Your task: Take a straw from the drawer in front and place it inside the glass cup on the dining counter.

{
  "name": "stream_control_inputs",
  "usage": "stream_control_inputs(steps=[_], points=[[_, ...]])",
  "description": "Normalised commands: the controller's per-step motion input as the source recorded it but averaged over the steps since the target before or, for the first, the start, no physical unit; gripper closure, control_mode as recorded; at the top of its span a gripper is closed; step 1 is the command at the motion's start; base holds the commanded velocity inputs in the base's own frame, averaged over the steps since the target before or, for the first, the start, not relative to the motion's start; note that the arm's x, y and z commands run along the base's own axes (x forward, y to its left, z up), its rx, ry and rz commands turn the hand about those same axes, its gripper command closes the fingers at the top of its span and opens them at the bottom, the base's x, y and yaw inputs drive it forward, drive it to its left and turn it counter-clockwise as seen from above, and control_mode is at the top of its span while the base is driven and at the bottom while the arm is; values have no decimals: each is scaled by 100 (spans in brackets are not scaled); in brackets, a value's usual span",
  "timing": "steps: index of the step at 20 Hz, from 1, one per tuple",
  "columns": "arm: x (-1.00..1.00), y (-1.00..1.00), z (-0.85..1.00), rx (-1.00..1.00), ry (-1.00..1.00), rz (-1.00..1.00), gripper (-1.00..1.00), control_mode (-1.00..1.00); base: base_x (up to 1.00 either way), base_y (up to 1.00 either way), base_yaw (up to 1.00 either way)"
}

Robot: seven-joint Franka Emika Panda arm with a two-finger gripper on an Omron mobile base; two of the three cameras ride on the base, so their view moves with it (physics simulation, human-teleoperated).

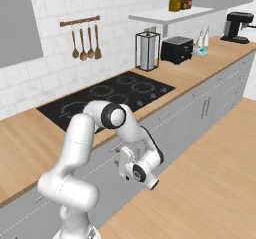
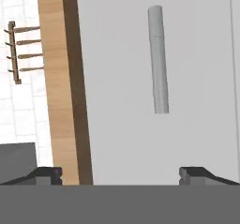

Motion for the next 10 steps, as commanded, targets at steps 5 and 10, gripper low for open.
stream_control_inputs(steps=[5,10], points=[[16,51,4,0,0,-4,-100,-100,0,0,0],[33,38,12,0,2,-5,-100,-100,0,0,0]])
